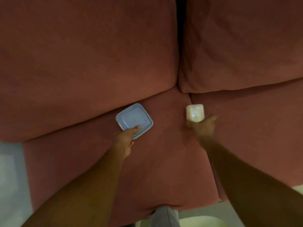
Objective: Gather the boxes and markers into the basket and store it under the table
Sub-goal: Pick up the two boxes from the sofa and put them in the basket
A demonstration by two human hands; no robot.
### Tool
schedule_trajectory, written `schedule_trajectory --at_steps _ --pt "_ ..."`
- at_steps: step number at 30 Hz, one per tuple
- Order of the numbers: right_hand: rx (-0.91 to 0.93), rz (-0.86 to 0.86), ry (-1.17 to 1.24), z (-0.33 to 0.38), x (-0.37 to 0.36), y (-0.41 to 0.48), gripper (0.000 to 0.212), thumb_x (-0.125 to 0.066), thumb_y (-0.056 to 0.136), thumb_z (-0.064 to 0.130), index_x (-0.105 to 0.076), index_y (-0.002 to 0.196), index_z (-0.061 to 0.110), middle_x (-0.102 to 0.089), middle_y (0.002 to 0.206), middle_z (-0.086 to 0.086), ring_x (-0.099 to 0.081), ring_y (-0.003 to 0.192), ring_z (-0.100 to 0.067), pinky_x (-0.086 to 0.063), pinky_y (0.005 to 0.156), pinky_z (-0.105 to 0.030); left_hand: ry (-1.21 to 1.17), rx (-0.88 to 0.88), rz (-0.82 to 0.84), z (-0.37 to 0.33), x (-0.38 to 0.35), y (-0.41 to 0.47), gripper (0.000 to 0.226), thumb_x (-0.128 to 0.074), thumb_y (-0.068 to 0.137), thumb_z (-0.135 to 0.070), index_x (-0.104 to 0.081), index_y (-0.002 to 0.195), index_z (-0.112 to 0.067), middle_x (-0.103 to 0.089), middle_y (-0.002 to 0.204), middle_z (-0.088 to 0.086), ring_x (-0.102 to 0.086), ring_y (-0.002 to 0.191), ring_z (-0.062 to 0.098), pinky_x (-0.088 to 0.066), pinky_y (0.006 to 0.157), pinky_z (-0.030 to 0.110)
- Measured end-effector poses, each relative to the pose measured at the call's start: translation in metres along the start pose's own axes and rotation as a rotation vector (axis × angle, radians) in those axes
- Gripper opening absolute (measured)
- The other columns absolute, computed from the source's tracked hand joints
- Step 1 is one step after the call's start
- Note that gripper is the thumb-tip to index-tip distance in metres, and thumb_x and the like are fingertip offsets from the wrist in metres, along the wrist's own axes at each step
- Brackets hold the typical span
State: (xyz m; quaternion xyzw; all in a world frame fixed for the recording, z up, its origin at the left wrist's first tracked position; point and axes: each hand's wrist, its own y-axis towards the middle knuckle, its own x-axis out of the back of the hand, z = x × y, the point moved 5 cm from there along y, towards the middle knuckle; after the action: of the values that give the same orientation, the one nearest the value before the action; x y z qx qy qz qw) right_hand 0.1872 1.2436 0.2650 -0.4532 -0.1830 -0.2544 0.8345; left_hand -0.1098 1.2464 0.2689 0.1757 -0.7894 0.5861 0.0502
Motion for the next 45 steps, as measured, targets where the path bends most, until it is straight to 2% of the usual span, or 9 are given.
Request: schedule_trajectory --at_steps 7,10,13,18,26,30,35,40,45 --pt "0.019 0.213 0.068 -0.036 -0.029 -0.075 0.091 -0.094 0.043 0.049 -0.056 0.119 0.015 -0.07 0.1 -0.003 -0.071 0.083 -0.024 -0.062 0.069 -0.047 -0.004 -0.096 0.146 0.016 -0.004 -0.041 0.04 -0.075 0.082 -0.005 -0.058 0.117 -0.012 -0.067 0.109 0.009 -0.068 0.095 0.028 -0.061 0.062 0.039" --pt "-0.006 0.202 0.133 -0.047 -0.017 -0.106 0.057 -0.089 0.065 0.022 -0.057 0.112 0.014 -0.066 0.101 -0.008 -0.07 0.079 -0.027 -0.062 0.057 -0.047 -0.015 -0.14 0.206 0.033 0.013 -0.063 0.039 -0.072 0.083 -0.001 -0.058 0.119 -0.007 -0.068 0.109 0.015 -0.071 0.09 0.034 -0.061 0.058 0.037" --pt "-0.019 0.191 0.195 -0.061 -0.001 -0.144 0.055 -0.083 0.069 0.004 -0.05 0.111 0.016 -0.059 0.107 -0.009 -0.066 0.088 -0.03 -0.062 0.061 -0.046 -0.057 -0.203 0.267 0.048 0.041 -0.089 0.036 -0.069 0.084 0.005 -0.059 0.117 -0.006 -0.067 0.109 0.013 -0.069 0.089 0.029 -0.062 0.065 0.039" --pt "0.023 0.201 0.35 -0.083 0.016 -0.238 0.047 -0.077 0.069 -0.001 -0.05 0.107 0.004 -0.058 0.105 -0.015 -0.062 0.084 -0.029 -0.053 0.051 -0.029 -0.072 -0.198 0.451 0.081 0.103 -0.135 0.035 -0.07 0.084 0.0 -0.061 0.118 -0.002 -0.067 0.115 0.016 -0.067 0.099 0.03 -0.06 0.076 0.047" --pt "0.141 0.189 0.676 -0.148 -0.005 -0.431 0.048 -0.075 0.07 0.004 -0.062 0.116 0.012 -0.068 0.107 -0.015 -0.066 0.09 -0.03 -0.056 0.069 -0.037 -0.064 -0.215 0.828 0.17 0.244 -0.224 0.036 -0.067 0.083 -0.002 -0.059 0.118 -0.001 -0.072 0.096 0.017 -0.069 0.094 0.032 -0.06 0.08 0.047" --pt "0.068 0.261 0.917 -0.189 -0.023 -0.522 0.061 -0.071 0.062 0.014 -0.063 0.12 0.001 -0.066 0.108 -0.018 -0.064 0.091 -0.03 -0.054 0.074 -0.042 -0.04 -0.241 0.853 0.213 0.314 -0.251 0.051 -0.069 0.078 -0.006 -0.054 0.127 0.0 -0.068 0.106 0.021 -0.069 0.094 0.033 -0.057 0.086 0.049" --pt "0.008 0.466 1.302 -0.232 -0.025 -0.598 0.046 -0.047 0.098 0.033 -0.058 0.128 0.0 -0.065 0.116 -0.022 -0.06 0.103 -0.032 -0.049 0.091 -0.047 0.008 -0.286 0.849 0.271 0.368 -0.287 0.05 -0.068 0.073 -0.002 -0.057 0.122 0.0 -0.066 0.104 0.02 -0.067 0.089 0.031 -0.061 0.063 0.038" --pt "0.043 0.549 1.222 -0.286 -0.008 -0.642 0.047 -0.061 0.092 0.027 -0.058 0.129 -0.001 -0.062 0.123 -0.024 -0.057 0.11 -0.035 -0.05 0.092 -0.047 -0.016 -0.279 0.832 0.335 0.406 -0.311 0.046 -0.066 0.076 0.002 -0.057 0.121 0.0 -0.064 0.116 0.026 -0.065 0.101 0.039 -0.056 0.084 0.053" --pt "0.035 0.599 1.092 -0.362 0.019 -0.672 0.05 -0.071 0.073 0.001 -0.06 0.121 -0.003 -0.067 0.109 -0.017 -0.067 0.09 -0.024 -0.058 0.078 -0.031 0.058 -0.315 0.757 0.413 0.425 -0.323 0.054 -0.069 0.075 -0.001 -0.055 0.127 0.002 -0.064 0.119 0.027 -0.067 0.1 0.041 -0.056 0.087 0.054"
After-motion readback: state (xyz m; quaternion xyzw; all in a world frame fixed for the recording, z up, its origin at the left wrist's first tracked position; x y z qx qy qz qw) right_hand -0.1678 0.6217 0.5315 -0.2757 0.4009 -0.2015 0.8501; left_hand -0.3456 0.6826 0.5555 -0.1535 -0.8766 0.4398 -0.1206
